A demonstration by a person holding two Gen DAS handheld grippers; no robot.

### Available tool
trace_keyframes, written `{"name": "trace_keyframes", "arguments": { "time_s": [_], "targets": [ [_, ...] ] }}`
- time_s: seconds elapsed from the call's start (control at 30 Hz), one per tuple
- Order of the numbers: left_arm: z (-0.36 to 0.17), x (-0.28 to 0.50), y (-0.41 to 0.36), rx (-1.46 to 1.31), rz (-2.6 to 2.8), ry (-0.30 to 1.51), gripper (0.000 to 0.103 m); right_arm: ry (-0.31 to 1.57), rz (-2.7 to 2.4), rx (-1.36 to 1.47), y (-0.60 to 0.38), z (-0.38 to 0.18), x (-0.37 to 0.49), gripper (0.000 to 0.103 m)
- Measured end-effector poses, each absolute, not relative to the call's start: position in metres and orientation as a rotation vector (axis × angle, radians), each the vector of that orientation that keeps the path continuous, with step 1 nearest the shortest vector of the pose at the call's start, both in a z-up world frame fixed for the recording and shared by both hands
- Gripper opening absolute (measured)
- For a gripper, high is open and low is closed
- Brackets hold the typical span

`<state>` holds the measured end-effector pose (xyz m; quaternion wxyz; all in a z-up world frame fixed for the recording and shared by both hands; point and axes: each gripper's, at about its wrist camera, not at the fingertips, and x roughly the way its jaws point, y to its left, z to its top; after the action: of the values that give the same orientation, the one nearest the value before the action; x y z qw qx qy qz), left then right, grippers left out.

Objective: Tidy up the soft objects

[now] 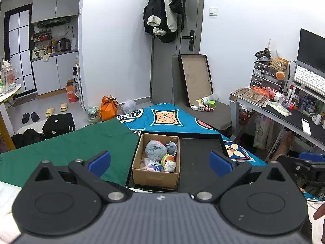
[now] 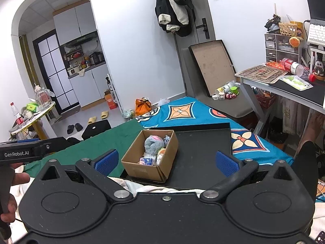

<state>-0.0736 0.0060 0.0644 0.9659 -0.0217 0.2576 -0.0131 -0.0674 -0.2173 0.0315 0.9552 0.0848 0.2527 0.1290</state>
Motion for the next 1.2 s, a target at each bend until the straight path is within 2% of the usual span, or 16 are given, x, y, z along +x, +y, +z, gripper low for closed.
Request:
{"name": "trace_keyframes", "arguments": {
  "time_s": [1.2],
  "targets": [
    [0.054, -0.069, 0.013, -0.041, -0.018, 0.556, 0.103, 0.551, 0.262, 0.174, -0.210, 0.023, -0.063, 0.103]
  ]
}}
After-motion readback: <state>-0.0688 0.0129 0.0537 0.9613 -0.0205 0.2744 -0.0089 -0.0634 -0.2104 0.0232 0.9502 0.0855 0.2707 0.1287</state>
